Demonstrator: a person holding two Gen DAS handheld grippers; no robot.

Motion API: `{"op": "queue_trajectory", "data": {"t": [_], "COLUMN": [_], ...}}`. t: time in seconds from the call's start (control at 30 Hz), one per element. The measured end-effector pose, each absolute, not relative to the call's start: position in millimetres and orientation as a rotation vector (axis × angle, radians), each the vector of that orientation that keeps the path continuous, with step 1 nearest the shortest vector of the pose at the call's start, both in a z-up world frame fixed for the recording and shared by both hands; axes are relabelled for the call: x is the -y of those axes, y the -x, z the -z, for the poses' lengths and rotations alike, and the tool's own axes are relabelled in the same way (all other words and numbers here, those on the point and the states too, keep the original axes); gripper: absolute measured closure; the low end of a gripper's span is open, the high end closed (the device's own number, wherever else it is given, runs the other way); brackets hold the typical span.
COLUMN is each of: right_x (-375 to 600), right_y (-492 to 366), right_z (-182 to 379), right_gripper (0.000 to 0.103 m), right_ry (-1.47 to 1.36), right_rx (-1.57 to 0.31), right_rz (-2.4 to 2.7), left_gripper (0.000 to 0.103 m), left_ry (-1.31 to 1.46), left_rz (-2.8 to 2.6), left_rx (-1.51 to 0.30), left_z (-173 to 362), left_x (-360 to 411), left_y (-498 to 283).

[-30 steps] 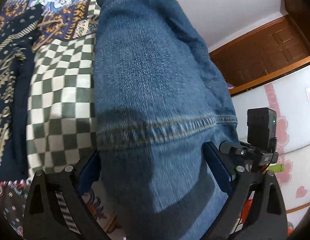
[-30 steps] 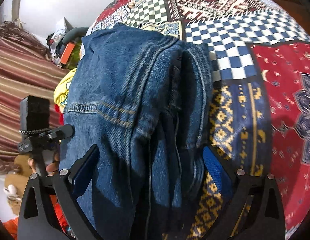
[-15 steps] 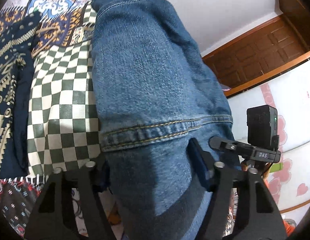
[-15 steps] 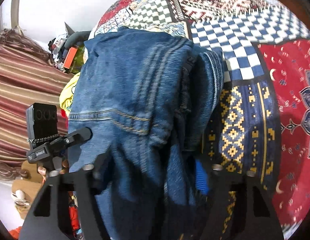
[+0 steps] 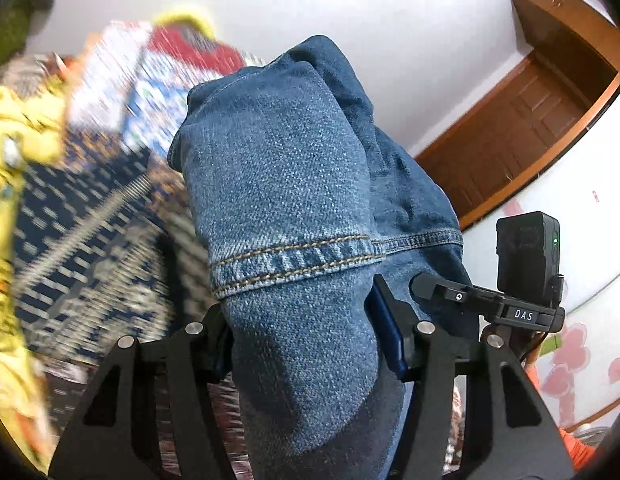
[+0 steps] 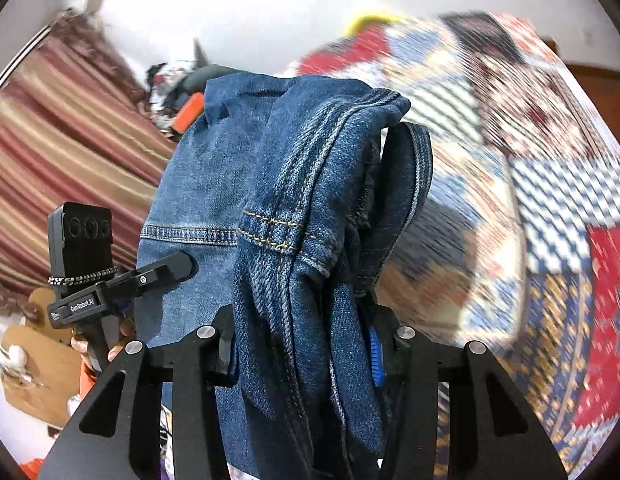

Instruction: Fold large clothes

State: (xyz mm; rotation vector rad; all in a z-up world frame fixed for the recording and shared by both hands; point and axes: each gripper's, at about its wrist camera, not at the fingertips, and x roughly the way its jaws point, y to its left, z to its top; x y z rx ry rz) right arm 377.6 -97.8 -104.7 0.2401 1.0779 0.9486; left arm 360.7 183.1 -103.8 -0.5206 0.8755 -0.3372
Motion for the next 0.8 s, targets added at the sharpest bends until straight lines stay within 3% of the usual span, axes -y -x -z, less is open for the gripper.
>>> {"op": "queue_trajectory", "data": {"t": [0.17,0.33,0.47,0.7,0.8], "right_x": [37.4,-27.0,-69.9,-115.4,-115.0], "right_y": [-378.1,-387.5,-402.2,-433.3,-439.2], "right_z": [91.8,103.4,135.3,218.3,242.4], "right_gripper": [0.061,0.061,0.061,0.061,0.059], "right_ry": [-0.218,-0.189,-0.172,-0.126,-0.119], "right_rx": [-1.033,-1.030,-1.084,-1.220,-1.228], "right_rz": [-1.008,-1.033,-1.027,-0.936,-0.941], "left_gripper": [0.046,0.046,0.046,0.045,0.036], "left_ry": [0.495,0.523,0.566,0.675,0.658], "left_rz": [0.254,0.176,0.127,0.071,0.057], "left_rx": [-0.821,-0.818,-0.861,-1.003,-1.009], "left_z": [79.5,95.7,130.9,240.8,267.9], "left_x": [-243.2,-297.8,-334.4,-368.1,-371.0], "left_y": [-351.1,-353.1,-366.8,-399.8,-396.2]}}
